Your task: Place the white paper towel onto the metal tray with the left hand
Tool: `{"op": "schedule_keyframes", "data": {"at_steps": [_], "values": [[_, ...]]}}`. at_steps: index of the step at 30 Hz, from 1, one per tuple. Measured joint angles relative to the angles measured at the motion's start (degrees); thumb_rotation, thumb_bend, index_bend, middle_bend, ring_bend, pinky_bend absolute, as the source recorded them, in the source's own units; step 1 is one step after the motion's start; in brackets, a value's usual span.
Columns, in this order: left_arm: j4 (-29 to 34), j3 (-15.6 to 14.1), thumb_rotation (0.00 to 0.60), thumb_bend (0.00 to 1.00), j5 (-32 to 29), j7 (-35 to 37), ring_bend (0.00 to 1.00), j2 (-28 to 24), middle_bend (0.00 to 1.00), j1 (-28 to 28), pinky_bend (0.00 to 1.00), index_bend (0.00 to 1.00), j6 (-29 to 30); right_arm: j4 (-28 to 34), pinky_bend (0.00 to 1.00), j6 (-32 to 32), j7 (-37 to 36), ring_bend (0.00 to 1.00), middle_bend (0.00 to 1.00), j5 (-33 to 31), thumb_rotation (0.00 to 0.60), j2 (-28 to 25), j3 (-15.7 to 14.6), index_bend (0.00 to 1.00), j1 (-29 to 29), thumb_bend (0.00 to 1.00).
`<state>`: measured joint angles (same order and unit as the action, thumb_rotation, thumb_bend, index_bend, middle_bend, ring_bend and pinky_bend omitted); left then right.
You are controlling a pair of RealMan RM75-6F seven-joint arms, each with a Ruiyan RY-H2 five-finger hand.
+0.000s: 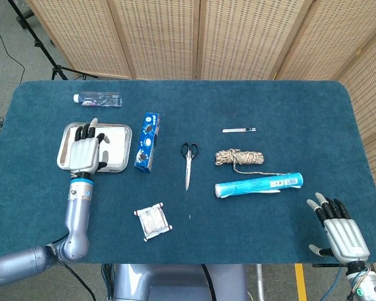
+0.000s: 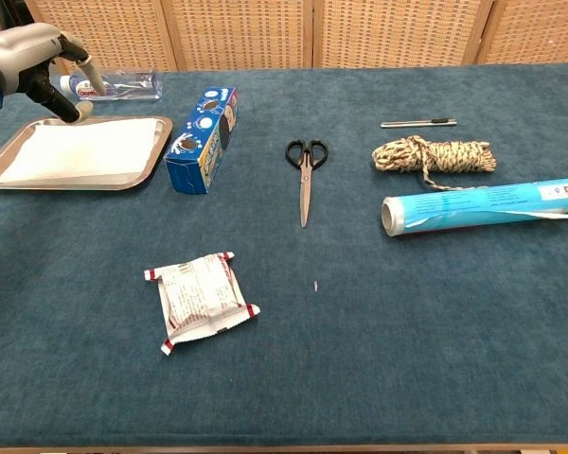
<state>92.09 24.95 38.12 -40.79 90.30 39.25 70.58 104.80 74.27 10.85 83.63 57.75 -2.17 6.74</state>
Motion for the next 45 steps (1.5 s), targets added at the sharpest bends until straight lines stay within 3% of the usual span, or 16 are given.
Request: {"op": "schedule_keyframes", "data": {"at_steps": [7,17,34,45], "values": [[5.4,0.2,0.6,0.43,-11.9,-2.4,0.0,-5.7,0.0,1.2,0.0,0.36,-3.8,-0.1,0.0,0.0,-0.2,0.0,0.0,0.1,0.6,0.0,0.0,0.1,0.0,0.0],[7.4,-0.2,0.6,0.41,-20.2,-1.3,0.0,-9.8,0.0,3.5,0.0,0.36,-6.8,0.0,0.0,0.0,-0.1,0.0,0.0,0.2,0.6,-0.1,0.0,0.1,-0.1,0.0],[4.1,-2.1,0.6,0.39,-31.1,4.0,0.0,-12.5,0.0,7.5,0.0,0.34,-14.5,0.1,0.0,0.3,-0.2,0.0,0.0,0.3,0.6,-0.2,0.1,0.1,-0.2,0.0],[-0.3,-4.3,0.6,0.38,-35.4,4.6,0.0,-11.9,0.0,11.2,0.0,0.34,-16.4,0.1,0.0,0.4,-0.2,0.0,0.0,0.6,0.6,-0.1,0.0,0.1,-0.3,0.0]]}}
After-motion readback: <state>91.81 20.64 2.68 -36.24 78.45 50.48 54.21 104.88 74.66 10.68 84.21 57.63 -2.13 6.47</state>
